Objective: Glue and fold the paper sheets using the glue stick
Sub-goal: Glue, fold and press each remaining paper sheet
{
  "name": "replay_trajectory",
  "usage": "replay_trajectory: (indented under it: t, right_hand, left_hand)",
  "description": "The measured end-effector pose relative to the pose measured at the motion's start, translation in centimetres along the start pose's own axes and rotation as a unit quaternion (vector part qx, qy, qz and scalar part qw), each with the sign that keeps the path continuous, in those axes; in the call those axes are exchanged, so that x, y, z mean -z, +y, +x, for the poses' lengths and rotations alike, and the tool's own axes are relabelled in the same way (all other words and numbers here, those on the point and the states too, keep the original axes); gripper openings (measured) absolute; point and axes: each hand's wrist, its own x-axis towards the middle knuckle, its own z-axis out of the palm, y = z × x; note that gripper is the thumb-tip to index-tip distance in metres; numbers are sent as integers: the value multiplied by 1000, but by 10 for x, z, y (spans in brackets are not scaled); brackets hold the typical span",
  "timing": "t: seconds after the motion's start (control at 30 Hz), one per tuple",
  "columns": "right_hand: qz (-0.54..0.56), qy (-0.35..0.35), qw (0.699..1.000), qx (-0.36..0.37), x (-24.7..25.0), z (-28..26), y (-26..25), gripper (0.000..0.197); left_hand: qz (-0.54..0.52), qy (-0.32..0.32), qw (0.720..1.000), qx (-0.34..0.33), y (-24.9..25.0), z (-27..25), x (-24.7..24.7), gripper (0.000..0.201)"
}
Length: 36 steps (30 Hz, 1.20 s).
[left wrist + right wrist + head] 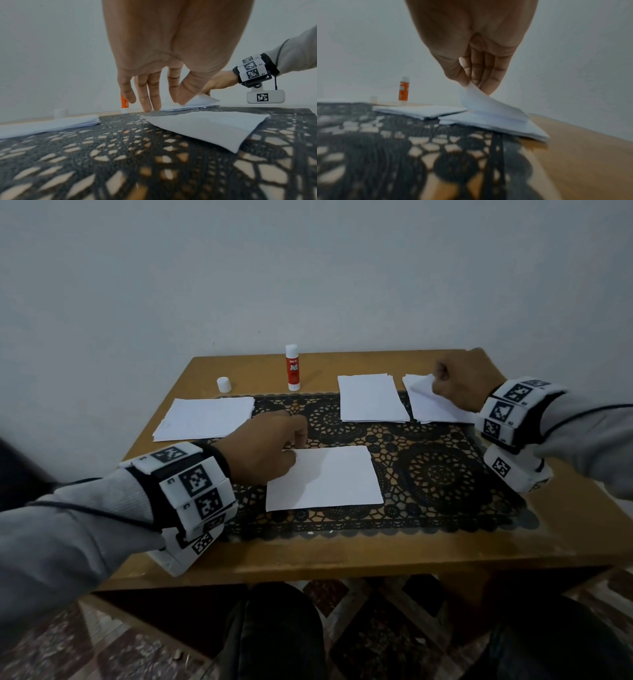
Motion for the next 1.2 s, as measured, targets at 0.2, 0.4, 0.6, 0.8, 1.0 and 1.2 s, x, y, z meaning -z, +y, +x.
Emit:
replay_trajectory:
  t: [0.2,0.4,0.6,0.8,1.0,1.2]
  right_hand:
    - [62,133,989,16,27,-3,1,3]
    - [78,165,982,37,41,-5,-19,17]
    - [249,164,954,20,51,-9,-45,14]
    - [596,7,803,-16,62,-24,-78,18]
    - [680,-89,723,-81,40,-38,-89,19]
    - [606,-227,750,-137,18,-54,-88,6]
  left_hand:
    - [-32,88,995,-16,2,6,7,19]
    - [-51,103,993,-34,6,9,4,18]
    - [-102,111,989,9,3,12,7,24]
    - [-309,110,934,141,4,19,17,18]
    - [-535,62,822,183,3,13,26,23]
    - [-497,101,836,210,-10,3,21,4]
